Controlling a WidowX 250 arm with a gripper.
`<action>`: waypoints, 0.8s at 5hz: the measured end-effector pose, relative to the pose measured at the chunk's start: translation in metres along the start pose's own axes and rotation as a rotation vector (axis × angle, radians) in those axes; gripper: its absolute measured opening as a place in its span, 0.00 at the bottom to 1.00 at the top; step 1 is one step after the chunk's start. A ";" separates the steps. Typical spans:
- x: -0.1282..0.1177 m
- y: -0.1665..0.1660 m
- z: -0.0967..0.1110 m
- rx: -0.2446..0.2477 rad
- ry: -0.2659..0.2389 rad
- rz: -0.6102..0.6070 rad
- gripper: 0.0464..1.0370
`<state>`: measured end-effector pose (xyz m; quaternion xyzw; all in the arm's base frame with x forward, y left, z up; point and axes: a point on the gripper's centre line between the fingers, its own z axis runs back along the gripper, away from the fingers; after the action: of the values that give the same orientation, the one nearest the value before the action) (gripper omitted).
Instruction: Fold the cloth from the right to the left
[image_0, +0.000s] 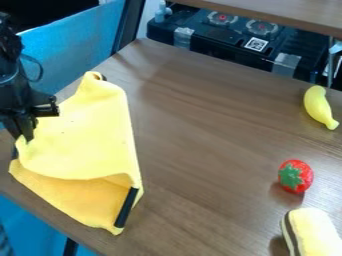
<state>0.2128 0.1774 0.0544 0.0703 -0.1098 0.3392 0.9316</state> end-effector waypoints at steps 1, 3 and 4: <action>0.000 0.008 -0.001 0.051 -0.005 0.006 0.19; -0.007 0.013 -0.002 0.082 0.024 0.043 0.77; -0.005 0.011 0.002 0.089 0.046 0.062 0.96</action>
<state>0.2015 0.1821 0.0557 0.1005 -0.0755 0.3739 0.9189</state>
